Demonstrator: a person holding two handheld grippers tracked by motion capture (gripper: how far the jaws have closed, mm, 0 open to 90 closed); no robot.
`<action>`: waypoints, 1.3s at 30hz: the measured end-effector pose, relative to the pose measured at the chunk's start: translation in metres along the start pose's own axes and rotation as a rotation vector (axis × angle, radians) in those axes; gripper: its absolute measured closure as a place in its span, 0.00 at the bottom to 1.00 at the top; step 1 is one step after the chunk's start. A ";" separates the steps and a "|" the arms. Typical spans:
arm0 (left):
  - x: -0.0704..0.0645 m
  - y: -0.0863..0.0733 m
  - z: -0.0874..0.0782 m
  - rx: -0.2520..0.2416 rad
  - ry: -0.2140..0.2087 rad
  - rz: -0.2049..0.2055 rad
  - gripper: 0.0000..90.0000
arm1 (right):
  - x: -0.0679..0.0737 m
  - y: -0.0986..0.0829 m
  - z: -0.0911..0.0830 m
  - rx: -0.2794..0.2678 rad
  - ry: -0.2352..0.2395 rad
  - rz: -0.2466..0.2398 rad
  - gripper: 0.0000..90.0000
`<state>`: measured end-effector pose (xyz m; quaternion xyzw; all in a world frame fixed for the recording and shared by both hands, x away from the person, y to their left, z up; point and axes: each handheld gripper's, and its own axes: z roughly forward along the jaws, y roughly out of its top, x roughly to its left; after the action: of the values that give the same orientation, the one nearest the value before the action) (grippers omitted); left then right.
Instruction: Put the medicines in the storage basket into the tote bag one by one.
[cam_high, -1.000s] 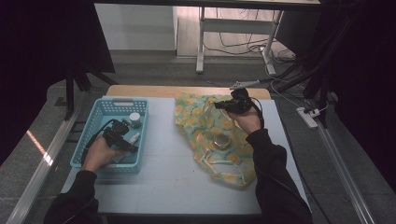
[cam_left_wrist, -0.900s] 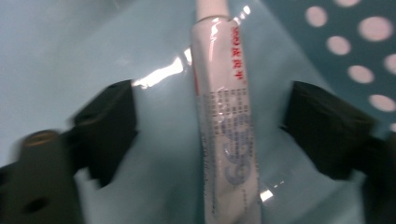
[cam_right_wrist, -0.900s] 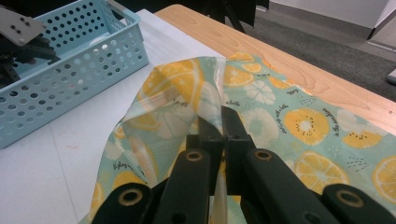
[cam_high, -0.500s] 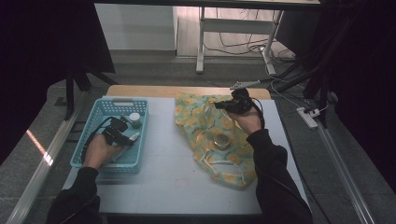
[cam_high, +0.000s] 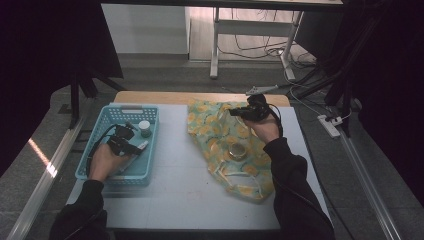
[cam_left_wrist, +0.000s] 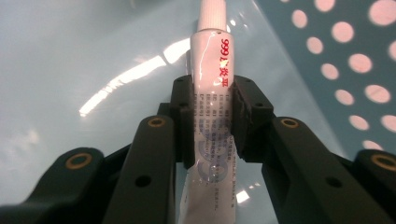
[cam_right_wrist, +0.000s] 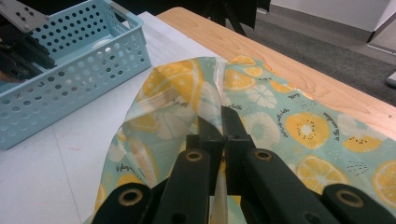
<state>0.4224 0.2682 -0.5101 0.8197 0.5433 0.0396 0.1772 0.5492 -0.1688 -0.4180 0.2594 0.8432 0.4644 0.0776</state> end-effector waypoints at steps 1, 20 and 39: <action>0.000 0.000 -0.001 -0.008 0.003 -0.004 0.81 | 0.000 0.000 0.000 -0.001 0.001 -0.001 0.99; 0.000 -0.005 -0.041 -0.157 -0.027 0.032 0.80 | 0.001 0.003 -0.002 -0.009 -0.001 -0.003 0.99; -0.045 0.008 -0.086 -0.231 -0.106 0.140 0.80 | 0.003 0.011 -0.007 -0.028 -0.011 -0.006 0.99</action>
<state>0.3893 0.2456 -0.4216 0.8306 0.4665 0.0707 0.2957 0.5484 -0.1673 -0.4047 0.2583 0.8370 0.4745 0.0874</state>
